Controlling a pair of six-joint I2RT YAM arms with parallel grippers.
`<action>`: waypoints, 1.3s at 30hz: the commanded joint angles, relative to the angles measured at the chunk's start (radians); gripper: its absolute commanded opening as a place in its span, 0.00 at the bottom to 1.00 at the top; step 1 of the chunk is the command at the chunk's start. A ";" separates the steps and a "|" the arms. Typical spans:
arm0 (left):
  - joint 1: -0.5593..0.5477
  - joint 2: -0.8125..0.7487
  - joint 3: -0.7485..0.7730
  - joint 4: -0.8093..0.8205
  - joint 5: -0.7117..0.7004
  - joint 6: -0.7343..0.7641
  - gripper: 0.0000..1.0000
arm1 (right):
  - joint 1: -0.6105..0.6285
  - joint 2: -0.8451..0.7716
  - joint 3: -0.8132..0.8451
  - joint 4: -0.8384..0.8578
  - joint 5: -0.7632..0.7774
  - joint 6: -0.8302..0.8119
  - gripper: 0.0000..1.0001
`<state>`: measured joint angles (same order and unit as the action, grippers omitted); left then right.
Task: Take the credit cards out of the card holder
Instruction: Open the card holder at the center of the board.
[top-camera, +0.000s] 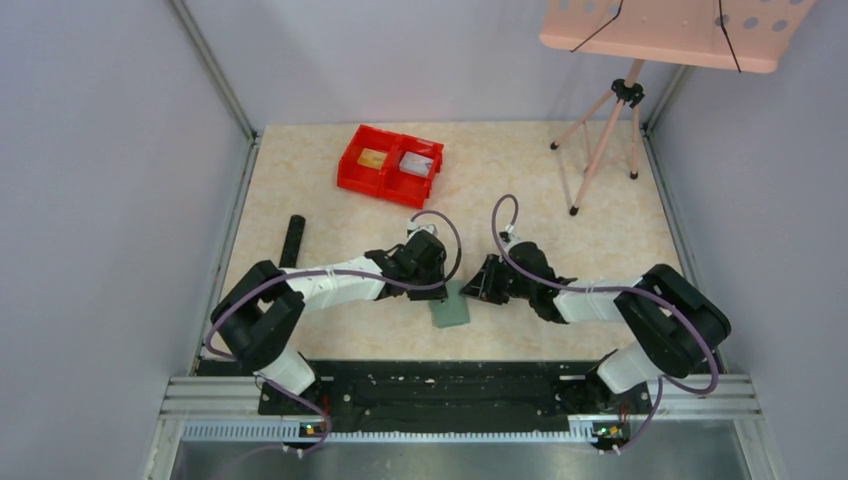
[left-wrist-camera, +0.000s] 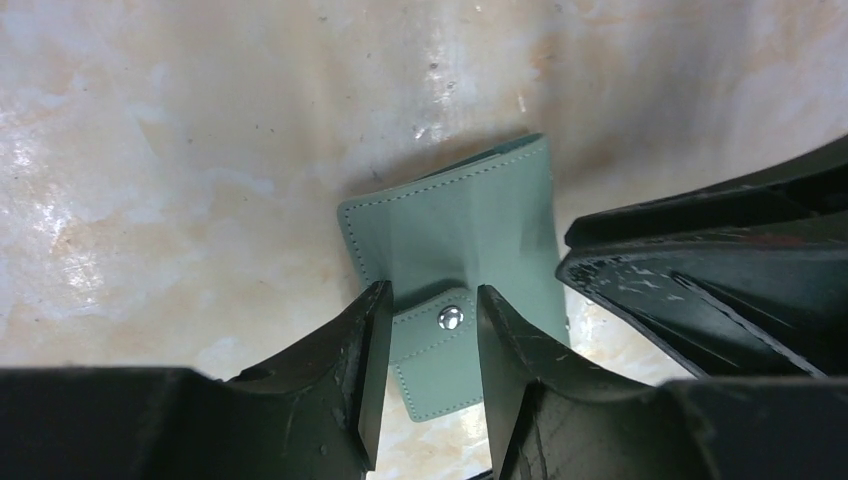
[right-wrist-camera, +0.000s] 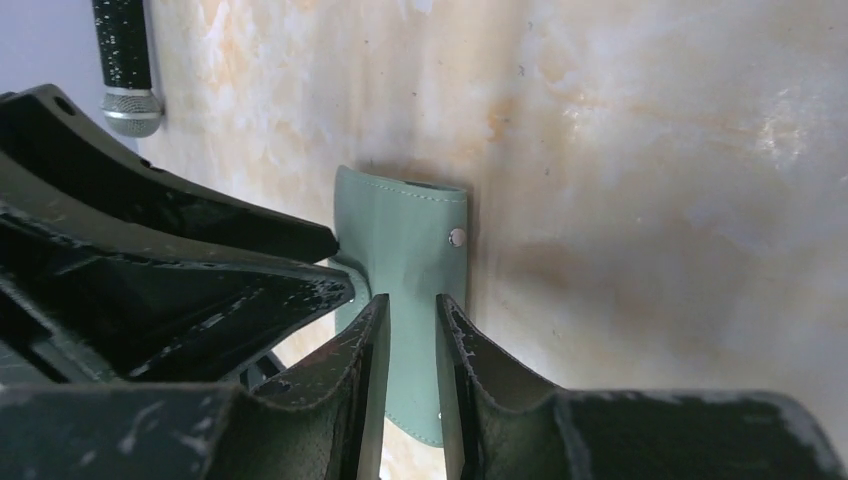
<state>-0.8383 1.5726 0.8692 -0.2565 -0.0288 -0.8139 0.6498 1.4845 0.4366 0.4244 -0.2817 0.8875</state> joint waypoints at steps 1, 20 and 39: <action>-0.015 0.028 0.056 -0.056 -0.065 -0.004 0.42 | 0.012 0.025 -0.035 0.142 -0.017 0.046 0.23; -0.114 0.082 0.197 -0.235 -0.177 0.001 0.44 | 0.014 0.068 -0.129 0.296 -0.045 0.120 0.19; -0.165 0.169 0.264 -0.336 -0.261 -0.033 0.46 | 0.021 0.046 -0.169 0.347 -0.037 0.162 0.19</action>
<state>-0.9920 1.7172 1.0958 -0.5831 -0.2634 -0.8360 0.6529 1.5425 0.2794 0.7128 -0.3187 1.0374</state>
